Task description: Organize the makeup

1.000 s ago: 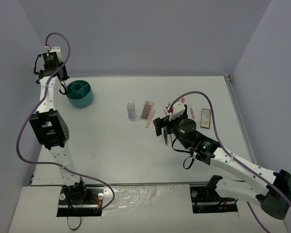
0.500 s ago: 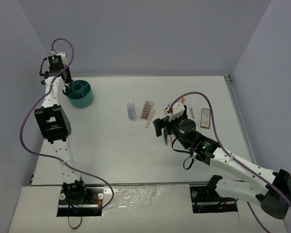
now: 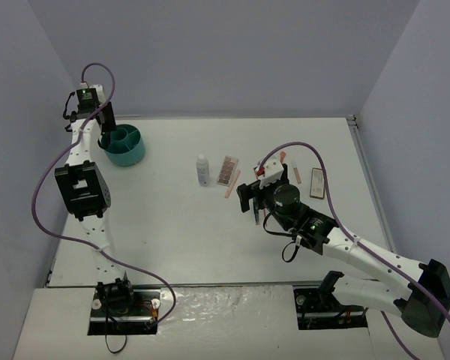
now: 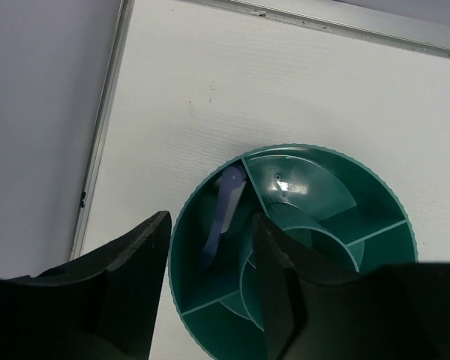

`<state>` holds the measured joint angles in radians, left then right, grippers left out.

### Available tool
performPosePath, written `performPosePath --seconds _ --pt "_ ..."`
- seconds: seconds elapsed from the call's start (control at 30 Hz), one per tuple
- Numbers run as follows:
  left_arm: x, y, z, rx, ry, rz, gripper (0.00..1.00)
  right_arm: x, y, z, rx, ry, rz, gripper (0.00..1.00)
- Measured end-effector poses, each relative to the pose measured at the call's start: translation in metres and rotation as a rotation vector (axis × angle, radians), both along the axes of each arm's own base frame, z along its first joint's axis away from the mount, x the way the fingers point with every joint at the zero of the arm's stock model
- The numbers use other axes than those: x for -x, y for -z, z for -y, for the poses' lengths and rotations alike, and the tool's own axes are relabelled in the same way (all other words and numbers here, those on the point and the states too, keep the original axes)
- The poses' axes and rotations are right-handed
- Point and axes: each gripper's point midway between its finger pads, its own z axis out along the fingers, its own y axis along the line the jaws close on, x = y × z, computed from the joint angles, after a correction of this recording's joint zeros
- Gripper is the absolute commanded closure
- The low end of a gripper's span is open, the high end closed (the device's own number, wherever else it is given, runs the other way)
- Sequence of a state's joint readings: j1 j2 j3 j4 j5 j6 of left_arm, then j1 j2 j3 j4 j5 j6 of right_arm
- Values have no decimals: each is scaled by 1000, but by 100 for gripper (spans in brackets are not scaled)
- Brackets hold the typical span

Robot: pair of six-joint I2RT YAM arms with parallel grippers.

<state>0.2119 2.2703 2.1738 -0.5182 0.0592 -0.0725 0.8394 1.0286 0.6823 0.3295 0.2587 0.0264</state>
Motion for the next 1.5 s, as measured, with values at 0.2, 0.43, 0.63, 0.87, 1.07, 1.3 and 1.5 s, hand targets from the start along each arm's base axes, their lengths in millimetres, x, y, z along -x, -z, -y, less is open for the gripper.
performPosePath --seconds 0.2,0.43,0.63,0.87,1.07,1.3,1.5 --pt "17 -53 4 15 -31 69 27 -4 5 15 16 90 -12 0" --pt "104 -207 40 108 -58 357 4 -16 25 47 36 266 -94 7" --pt "204 -270 106 186 56 532 3 -36 60 75 12 394 -229 13" --pt "263 -185 147 243 146 370 3 -59 95 59 26 422 -358 23" --pt "284 -85 173 267 205 115 3 -103 126 72 33 524 -439 36" --pt "305 -61 193 254 294 70 3 -149 166 85 33 598 -510 41" --pt "312 -69 191 244 295 114 3 -176 185 87 25 637 -533 47"
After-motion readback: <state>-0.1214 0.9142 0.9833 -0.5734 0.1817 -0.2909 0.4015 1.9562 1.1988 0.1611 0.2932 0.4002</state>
